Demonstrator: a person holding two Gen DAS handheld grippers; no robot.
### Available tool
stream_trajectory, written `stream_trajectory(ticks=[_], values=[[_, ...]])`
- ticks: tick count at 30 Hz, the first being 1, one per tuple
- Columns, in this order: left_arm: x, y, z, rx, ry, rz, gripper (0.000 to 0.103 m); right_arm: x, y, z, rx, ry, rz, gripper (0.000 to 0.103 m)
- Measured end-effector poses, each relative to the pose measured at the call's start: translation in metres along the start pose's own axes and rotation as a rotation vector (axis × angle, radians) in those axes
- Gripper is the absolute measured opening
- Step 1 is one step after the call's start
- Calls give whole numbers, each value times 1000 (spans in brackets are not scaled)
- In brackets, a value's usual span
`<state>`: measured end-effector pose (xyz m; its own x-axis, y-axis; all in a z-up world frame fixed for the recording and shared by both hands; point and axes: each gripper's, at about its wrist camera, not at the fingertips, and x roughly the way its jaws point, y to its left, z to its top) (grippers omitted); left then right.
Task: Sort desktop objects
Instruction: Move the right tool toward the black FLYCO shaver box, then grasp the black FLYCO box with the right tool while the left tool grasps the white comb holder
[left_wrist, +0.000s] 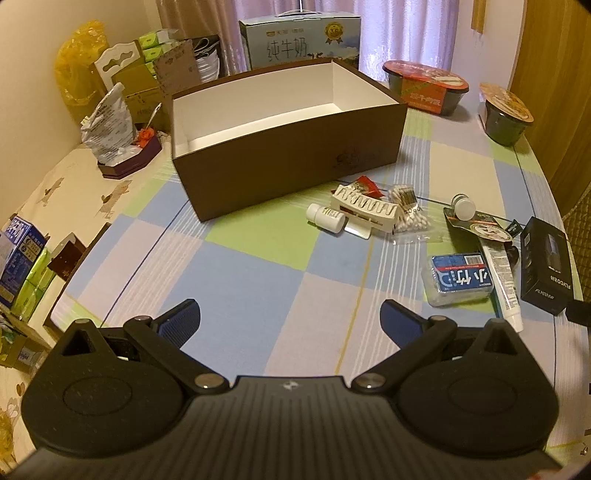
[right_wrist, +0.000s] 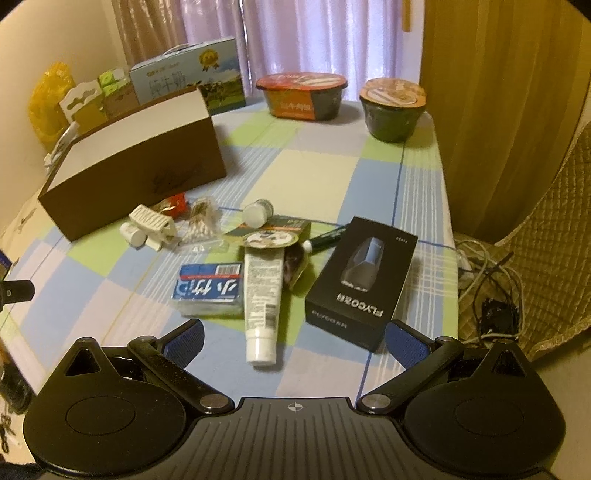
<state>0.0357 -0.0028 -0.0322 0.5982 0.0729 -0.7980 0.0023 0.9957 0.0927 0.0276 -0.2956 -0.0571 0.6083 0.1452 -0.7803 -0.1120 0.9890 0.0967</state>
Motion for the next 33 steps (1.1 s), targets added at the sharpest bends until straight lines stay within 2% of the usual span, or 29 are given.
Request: stream_trajectory(ticks=[9, 19, 25, 33], values=[[25, -7, 12, 35, -8, -43, 102, 13, -14, 3, 58, -31, -32, 101], [53, -19, 24, 100, -42, -64, 102, 33, -32, 1, 132, -14, -62, 101], [73, -23, 33, 128, -23, -120, 102, 44, -37, 4, 154, -7, -78, 101], [97, -31, 50, 204, -38, -178, 102, 57, -45, 9, 218, -8, -103, 101]])
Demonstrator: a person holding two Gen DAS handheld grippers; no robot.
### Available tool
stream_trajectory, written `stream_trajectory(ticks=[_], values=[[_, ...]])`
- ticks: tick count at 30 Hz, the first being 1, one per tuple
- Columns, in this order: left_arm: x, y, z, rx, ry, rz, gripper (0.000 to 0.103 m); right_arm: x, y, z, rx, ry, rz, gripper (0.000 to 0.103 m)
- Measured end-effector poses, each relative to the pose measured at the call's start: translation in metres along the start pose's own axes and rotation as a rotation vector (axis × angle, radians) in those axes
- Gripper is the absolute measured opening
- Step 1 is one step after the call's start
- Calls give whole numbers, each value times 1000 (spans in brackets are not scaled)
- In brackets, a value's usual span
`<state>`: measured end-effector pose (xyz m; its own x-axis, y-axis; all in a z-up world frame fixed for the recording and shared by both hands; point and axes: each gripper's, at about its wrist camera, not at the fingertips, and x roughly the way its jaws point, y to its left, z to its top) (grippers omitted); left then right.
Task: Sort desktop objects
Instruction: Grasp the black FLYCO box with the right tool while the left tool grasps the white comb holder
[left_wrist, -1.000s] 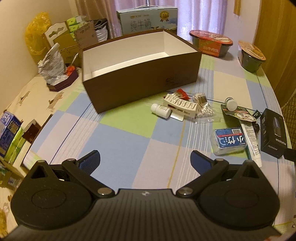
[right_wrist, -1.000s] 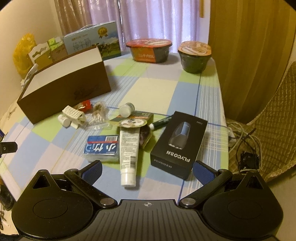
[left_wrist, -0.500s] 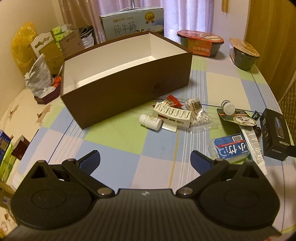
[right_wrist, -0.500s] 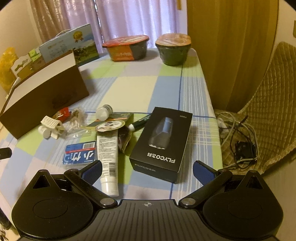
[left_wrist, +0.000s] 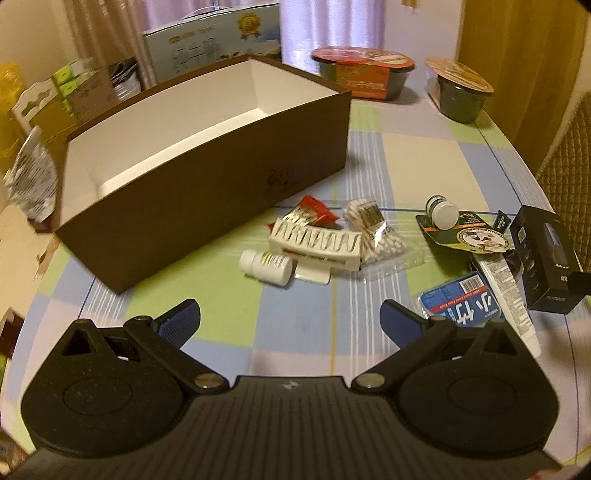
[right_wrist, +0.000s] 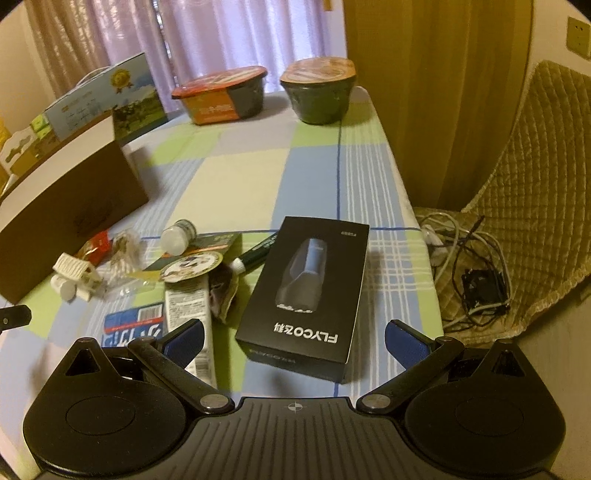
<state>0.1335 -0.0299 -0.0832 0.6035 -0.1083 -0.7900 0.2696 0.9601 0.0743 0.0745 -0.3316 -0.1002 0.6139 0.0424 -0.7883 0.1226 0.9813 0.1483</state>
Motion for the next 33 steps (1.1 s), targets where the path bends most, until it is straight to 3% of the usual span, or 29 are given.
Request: stream_trajectory(ticks=[16, 18, 23, 33], values=[[55, 7, 33, 131, 24, -92, 102, 46, 9, 10, 20, 27, -123, 101], [62, 8, 36, 145, 29, -101, 102, 51, 11, 11, 10, 29, -139, 99], [75, 6, 41, 178, 42, -126, 102, 66, 13, 14, -4, 58, -165, 85], [90, 3, 44, 203, 72, -161, 102, 74, 14, 15, -13, 71, -206, 79]])
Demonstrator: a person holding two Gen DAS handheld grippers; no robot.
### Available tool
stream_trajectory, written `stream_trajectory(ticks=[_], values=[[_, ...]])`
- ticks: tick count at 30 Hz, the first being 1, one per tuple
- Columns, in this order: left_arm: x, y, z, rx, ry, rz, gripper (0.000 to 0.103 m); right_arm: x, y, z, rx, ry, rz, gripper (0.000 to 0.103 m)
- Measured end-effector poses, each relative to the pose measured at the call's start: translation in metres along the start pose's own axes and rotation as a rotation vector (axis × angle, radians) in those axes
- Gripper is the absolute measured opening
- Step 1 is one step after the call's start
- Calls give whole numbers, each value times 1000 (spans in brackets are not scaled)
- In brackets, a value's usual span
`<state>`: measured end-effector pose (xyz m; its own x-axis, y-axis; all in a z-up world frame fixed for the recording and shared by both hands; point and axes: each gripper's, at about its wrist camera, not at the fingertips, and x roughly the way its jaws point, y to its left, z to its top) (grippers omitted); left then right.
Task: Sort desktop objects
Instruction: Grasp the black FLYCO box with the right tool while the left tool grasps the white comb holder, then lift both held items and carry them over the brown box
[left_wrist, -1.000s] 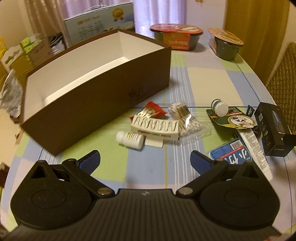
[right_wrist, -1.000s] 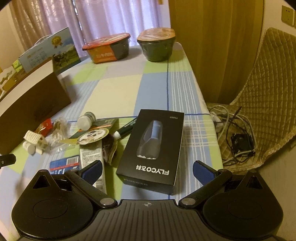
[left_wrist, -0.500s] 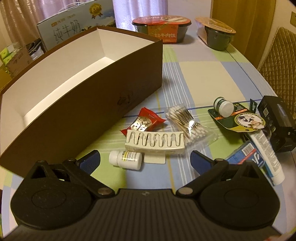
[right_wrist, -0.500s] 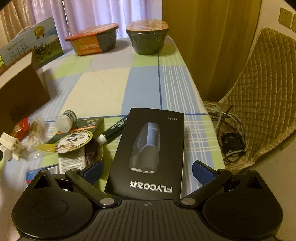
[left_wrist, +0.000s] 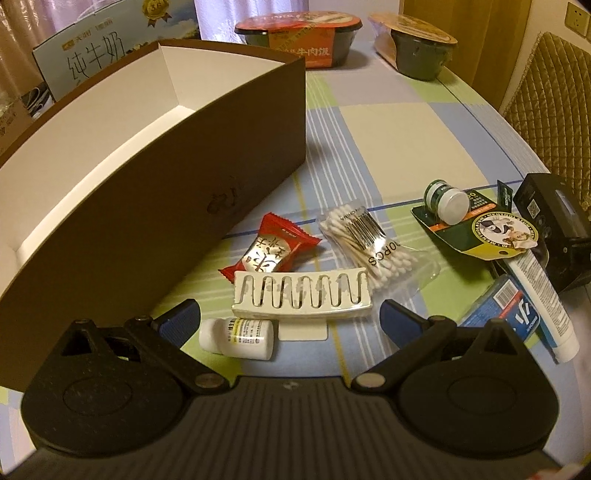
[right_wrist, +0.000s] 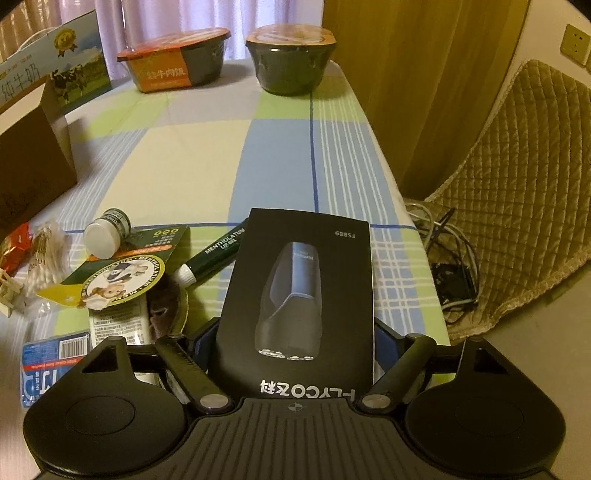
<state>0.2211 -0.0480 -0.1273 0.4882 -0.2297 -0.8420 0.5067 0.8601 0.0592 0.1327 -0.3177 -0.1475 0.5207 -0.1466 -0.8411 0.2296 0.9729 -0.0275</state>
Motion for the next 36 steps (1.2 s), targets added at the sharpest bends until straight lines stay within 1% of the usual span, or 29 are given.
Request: stream_trajectory(ticks=[6, 8, 10, 11, 14, 20, 25, 31, 36], values=[[12, -2, 4, 3, 7, -18, 102, -3, -2, -2, 12, 9, -9, 79], [17, -3, 5, 7, 9, -11, 97, -4, -4, -3, 17, 10, -12, 79], [22, -2, 5, 3, 19, -14, 87, -5, -5, -4, 22, 10, -16, 79], [23, -1, 5, -6, 22, -18, 85, -6, -6, -5, 25, 10, -18, 79], [21, 2, 5, -24, 11, -21, 84, -9, -8, -7, 35, 7, -22, 78], [4, 0, 6, 7, -61, -43, 84, -18, -11, -8, 50, -15, -14, 77], [-15, -4, 7, 11, -101, -67, 84, -28, -12, -9, 57, -34, 4, 76], [-38, -6, 4, 1, -134, -82, 84, -42, -13, -9, 69, -56, 29, 76], [-49, -5, 1, -12, -143, -80, 84, -55, -15, -11, 102, -73, 47, 76]])
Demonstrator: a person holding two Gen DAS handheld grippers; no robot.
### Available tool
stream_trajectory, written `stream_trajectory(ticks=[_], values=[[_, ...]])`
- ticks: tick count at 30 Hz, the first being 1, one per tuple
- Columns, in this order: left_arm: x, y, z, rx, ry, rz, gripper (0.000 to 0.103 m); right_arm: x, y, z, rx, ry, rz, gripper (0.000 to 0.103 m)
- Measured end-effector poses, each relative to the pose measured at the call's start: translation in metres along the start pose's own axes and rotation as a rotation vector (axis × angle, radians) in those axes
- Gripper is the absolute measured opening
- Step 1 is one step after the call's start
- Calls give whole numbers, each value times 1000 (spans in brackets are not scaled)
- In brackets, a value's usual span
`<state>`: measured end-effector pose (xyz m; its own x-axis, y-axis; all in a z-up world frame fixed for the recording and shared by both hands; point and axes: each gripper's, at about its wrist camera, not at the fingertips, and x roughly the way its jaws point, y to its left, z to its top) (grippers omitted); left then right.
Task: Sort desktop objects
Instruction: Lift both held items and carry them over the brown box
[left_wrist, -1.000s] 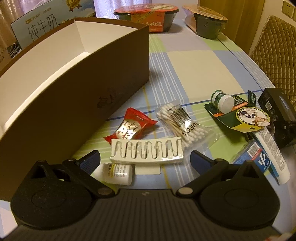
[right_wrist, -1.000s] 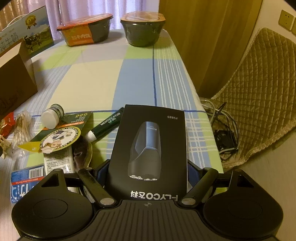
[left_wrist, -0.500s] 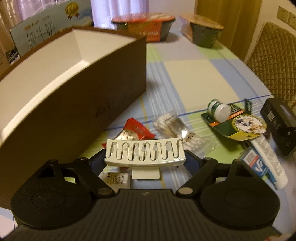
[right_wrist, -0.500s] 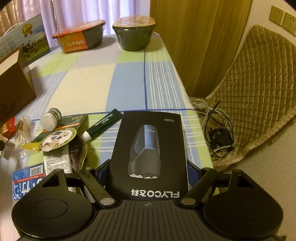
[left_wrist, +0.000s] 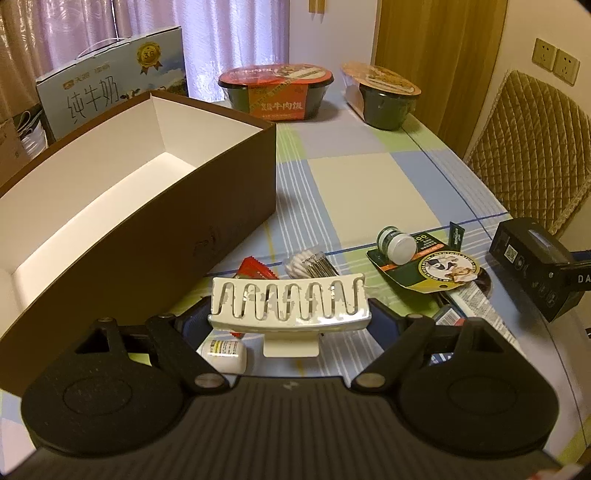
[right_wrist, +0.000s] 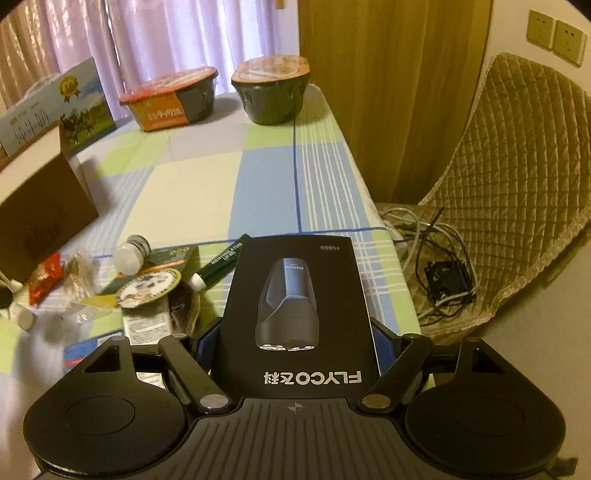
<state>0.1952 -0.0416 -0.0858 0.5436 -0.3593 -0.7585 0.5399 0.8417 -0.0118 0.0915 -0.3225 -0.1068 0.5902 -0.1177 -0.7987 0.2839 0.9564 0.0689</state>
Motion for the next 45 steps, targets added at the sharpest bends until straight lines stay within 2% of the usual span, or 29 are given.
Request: stream_trajectory(ticks=[8, 17, 25, 35, 45], values=[[-25, 0, -1, -5, -41, 3, 84, -35, 20, 9, -18, -54, 88, 76], [-60, 14, 5, -39, -98, 24, 84, -60, 72, 32, -119, -112, 239, 76], [-88, 42, 10, -79, -145, 63, 84, -66, 121, 49, -210, -142, 353, 76], [-105, 93, 29, -122, -197, 129, 84, -47, 199, 79, -311, -174, 497, 76], [-82, 148, 57, -170, -189, 148, 84, -3, 266, 126, -375, -182, 567, 76]])
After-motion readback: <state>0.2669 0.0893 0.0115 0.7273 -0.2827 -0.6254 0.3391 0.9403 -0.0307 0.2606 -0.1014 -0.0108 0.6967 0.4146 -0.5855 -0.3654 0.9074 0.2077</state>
